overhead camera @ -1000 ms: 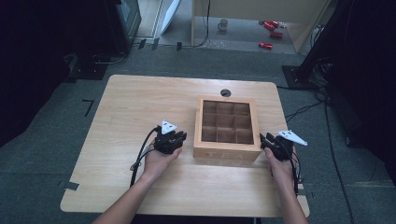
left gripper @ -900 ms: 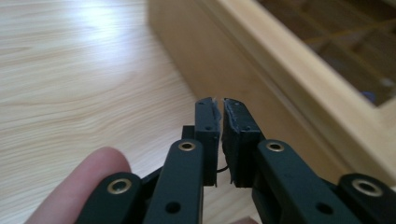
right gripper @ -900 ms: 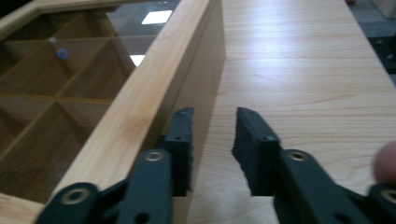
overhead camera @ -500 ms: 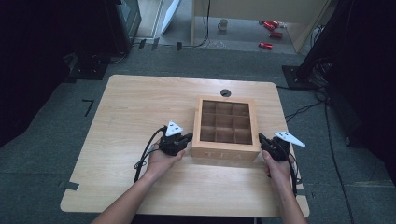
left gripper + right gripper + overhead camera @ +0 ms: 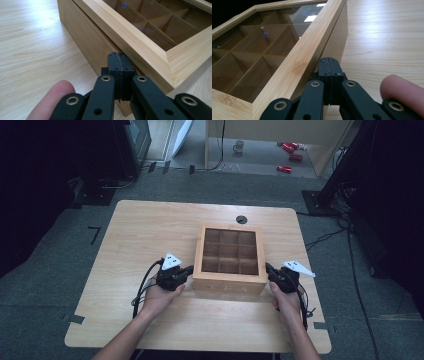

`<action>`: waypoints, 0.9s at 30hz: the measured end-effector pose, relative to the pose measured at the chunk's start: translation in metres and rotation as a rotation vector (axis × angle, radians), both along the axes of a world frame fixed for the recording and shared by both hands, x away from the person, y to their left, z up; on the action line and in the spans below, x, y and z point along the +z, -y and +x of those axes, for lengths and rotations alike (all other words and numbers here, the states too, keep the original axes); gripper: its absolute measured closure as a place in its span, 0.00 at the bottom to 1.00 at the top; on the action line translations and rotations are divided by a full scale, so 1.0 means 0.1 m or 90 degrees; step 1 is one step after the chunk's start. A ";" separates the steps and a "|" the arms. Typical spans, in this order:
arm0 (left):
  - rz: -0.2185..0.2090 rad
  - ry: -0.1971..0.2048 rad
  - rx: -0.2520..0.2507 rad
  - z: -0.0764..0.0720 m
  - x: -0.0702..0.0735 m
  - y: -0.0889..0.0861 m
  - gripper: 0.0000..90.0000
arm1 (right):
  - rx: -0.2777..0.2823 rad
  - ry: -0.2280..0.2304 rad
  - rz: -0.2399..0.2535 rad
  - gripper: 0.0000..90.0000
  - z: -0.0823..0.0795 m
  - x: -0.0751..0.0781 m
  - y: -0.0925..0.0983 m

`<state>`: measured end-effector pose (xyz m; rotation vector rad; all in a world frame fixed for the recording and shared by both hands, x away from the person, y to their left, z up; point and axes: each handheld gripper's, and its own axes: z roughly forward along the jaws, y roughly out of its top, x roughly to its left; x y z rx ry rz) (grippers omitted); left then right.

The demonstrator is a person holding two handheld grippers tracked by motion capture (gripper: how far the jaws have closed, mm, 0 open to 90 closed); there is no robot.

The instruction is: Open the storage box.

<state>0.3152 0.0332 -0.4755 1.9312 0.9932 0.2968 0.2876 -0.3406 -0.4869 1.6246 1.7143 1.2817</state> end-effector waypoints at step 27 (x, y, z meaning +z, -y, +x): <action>-0.008 -0.018 0.021 -0.33 -0.01 -0.59 1.00 | 0.030 0.007 -0.009 1.00 -0.06 -0.03 -0.56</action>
